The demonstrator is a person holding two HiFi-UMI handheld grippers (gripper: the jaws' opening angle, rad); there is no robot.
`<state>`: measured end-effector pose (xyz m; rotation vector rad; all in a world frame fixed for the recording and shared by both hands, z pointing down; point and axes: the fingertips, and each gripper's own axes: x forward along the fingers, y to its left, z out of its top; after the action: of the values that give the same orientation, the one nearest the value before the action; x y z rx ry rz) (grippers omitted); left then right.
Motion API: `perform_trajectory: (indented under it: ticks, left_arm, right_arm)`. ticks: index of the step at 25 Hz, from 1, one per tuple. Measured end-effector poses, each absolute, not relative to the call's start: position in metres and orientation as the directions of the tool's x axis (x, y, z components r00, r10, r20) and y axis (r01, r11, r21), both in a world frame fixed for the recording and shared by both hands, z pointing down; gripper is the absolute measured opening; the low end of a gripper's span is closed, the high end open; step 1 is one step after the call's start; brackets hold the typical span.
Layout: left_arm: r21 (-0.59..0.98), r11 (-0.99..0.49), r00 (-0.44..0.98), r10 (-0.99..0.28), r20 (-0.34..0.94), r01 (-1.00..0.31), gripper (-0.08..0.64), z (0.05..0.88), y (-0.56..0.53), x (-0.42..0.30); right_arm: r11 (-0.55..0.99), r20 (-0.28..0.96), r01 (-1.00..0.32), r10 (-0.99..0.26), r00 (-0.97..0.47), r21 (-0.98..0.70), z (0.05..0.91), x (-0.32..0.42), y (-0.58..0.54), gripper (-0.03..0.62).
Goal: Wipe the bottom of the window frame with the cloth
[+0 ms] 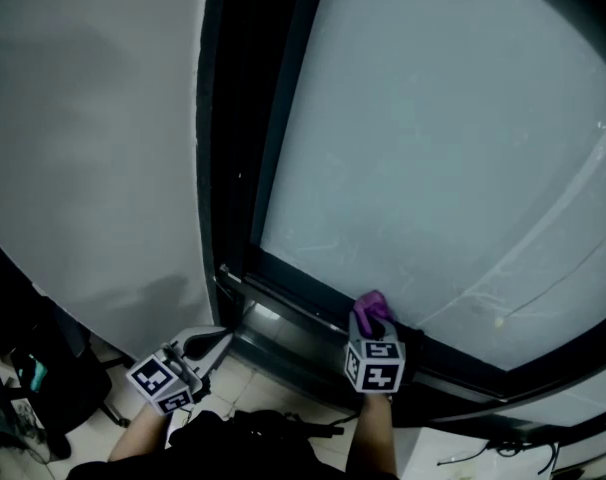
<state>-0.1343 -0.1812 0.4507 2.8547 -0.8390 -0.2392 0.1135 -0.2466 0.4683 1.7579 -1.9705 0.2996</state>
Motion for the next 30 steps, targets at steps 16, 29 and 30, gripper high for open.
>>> perform_trajectory:
  ticks: [16, 29, 30]
  left_arm:
    - [0.15, -0.673, 0.674, -0.737, -0.051, -0.724, 0.002, 0.448, -0.175, -0.122]
    - [0.108, -0.692, 0.686, -0.722, -0.088, -0.714, 0.002, 0.429, -0.202, -0.127]
    - [0.104, -0.696, 0.691, -0.718, -0.089, -0.71, 0.002, 0.427, -0.203, -0.13]
  right_arm:
    - [0.471, 0.541, -0.844, -0.794, -0.278, 0.257, 0.473, 0.06, -0.265, 0.064]
    - [0.536, 0.578, -0.812, -0.747, -0.327, 0.233, 0.477, 0.028, -0.279, 0.064]
    - [0.537, 0.58, -0.811, -0.746, -0.327, 0.232, 0.477, 0.024, -0.281, 0.064]
